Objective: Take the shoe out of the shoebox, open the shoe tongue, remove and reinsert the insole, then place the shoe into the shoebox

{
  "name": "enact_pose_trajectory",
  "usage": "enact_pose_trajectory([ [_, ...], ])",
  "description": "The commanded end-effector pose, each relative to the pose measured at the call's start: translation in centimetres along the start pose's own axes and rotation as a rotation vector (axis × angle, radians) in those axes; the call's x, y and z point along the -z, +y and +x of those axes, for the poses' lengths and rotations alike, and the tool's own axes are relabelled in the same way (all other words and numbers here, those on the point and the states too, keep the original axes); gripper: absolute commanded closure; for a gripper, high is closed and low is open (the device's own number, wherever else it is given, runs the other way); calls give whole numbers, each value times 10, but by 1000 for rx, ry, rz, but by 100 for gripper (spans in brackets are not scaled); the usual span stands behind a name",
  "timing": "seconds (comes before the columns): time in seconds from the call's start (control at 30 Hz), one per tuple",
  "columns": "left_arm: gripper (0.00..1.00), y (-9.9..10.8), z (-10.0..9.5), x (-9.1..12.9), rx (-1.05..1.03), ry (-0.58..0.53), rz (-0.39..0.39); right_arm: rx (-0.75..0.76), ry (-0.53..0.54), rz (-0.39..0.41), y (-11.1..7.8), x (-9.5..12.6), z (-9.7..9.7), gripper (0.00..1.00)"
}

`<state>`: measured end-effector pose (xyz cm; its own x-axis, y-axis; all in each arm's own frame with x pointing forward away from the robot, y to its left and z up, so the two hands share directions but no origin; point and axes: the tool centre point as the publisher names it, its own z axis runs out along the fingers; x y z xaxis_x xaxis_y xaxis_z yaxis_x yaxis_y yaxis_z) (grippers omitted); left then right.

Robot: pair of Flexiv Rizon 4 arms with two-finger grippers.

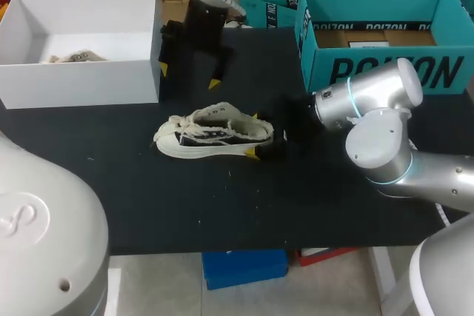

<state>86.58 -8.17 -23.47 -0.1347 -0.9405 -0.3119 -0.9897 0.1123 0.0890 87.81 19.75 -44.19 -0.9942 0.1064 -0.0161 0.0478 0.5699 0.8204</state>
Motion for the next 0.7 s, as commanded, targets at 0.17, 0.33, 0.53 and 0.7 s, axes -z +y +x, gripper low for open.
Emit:
enact_pose_trajectory([
  [0.17, 0, -6, 30, -23, -7, -71, -36, -1, -1, 2, 0, -3, -1, 100],
  [0.33, 0, -7, 48, -41, -37, -82, -45, -1, -1, 2, 0, -3, -1, 100],
  [0.53, 0, -5, 68, -58, -62, -109, -60, -1, -1, 2, 0, -3, -1, 100],
  [0.7, 0, -4, 81, -69, -75, -134, -64, -1, -1, 2, 0, -3, -1, 100],
])
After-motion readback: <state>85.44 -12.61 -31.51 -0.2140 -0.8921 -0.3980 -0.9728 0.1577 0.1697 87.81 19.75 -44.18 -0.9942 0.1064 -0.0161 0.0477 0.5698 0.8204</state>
